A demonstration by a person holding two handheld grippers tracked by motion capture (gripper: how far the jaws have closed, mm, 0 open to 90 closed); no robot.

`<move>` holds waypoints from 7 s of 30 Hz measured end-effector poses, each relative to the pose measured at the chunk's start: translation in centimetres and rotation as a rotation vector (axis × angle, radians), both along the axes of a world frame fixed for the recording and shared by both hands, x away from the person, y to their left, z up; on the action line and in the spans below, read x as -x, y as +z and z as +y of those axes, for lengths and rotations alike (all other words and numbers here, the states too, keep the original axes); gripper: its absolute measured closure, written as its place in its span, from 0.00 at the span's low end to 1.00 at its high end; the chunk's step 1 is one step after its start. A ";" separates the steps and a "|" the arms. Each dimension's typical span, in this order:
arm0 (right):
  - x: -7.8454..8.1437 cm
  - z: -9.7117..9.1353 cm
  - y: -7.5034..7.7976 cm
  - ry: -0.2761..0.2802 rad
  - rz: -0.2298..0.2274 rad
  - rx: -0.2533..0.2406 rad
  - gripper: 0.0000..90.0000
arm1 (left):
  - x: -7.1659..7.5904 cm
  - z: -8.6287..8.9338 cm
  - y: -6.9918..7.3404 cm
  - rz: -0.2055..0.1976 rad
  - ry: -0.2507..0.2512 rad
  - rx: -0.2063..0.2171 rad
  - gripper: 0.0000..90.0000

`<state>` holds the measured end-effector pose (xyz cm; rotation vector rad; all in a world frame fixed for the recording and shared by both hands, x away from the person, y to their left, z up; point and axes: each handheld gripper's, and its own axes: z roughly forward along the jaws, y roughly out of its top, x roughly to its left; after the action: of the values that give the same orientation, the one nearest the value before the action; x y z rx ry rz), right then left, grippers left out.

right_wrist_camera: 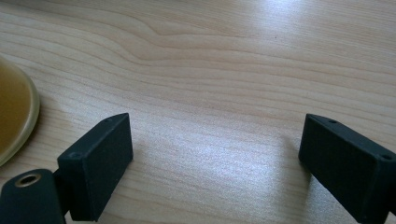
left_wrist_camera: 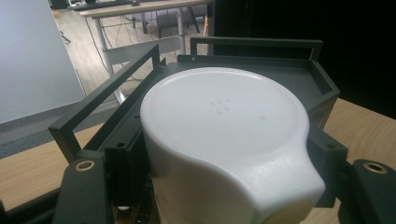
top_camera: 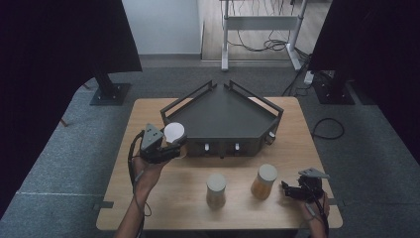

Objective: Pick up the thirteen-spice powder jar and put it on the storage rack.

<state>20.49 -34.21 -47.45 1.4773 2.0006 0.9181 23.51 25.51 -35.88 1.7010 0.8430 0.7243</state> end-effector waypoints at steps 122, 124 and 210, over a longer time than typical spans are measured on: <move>0.0 -0.2 0.0 0.011 -0.001 -0.001 0.10 | -11.4 -5.8 2.7 0.084 0.077 -0.015 0.34; 0.0 -0.2 0.0 0.011 -0.001 -0.001 0.10 | -11.5 -5.7 2.5 0.087 0.077 -0.009 0.33; 0.0 -0.2 0.0 0.012 -0.002 0.000 0.11 | -6.1 -1.6 3.6 0.016 0.015 0.035 0.07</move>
<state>20.49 -34.42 -47.48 1.4657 2.0099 0.9236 29.58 23.93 -32.32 1.6731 0.8761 0.7032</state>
